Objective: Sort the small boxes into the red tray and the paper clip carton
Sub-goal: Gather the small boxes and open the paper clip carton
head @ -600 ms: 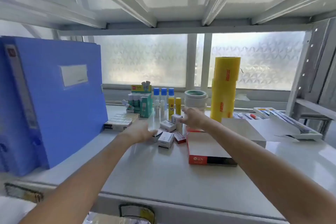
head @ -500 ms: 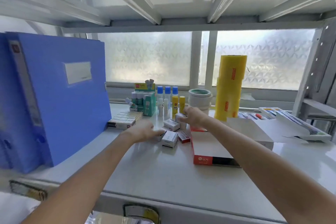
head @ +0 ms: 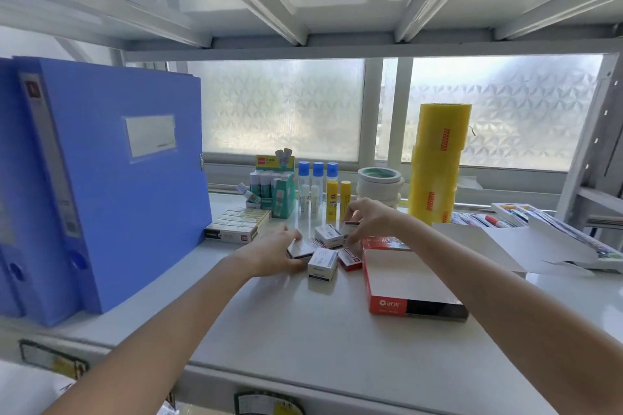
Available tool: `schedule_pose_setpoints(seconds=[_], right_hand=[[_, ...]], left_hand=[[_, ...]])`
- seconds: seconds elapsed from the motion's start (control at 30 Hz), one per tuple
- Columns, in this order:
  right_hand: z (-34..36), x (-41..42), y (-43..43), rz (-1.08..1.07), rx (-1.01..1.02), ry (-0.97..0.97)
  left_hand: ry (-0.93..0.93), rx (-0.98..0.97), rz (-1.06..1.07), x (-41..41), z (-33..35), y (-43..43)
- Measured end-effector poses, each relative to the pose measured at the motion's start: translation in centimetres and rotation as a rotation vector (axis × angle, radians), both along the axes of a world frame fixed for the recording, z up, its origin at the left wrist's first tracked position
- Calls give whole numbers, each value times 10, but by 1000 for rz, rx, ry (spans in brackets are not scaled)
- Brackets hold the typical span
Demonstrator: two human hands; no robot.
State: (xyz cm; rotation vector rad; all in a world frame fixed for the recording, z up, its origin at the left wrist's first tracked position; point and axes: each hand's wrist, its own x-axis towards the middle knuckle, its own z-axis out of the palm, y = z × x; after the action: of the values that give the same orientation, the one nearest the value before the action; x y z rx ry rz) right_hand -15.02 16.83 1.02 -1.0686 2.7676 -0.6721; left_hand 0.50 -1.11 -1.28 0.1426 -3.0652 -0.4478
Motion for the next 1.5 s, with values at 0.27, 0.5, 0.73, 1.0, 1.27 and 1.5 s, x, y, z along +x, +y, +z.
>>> schedule_pose_setpoints(seconds=[0.27, 0.5, 0.73, 1.0, 1.27, 1.5], right_hand=[[9, 8, 6, 21, -52, 32], [69, -5, 135, -124, -299, -217], [72, -4, 210, -186, -101, -155], [40, -20, 207, -151, -56, -79], [26, -26, 195, -168, 232, 178], [7, -8, 165, -255, 452, 430]], left_hand=[[56, 440, 54, -5, 17, -11], [141, 680, -132, -32, 60, 91], [102, 687, -227, -78, 56, 200], [18, 276, -109, -96, 32, 243], [320, 116, -188, -93, 27, 227], [304, 319, -24, -50, 39, 101]])
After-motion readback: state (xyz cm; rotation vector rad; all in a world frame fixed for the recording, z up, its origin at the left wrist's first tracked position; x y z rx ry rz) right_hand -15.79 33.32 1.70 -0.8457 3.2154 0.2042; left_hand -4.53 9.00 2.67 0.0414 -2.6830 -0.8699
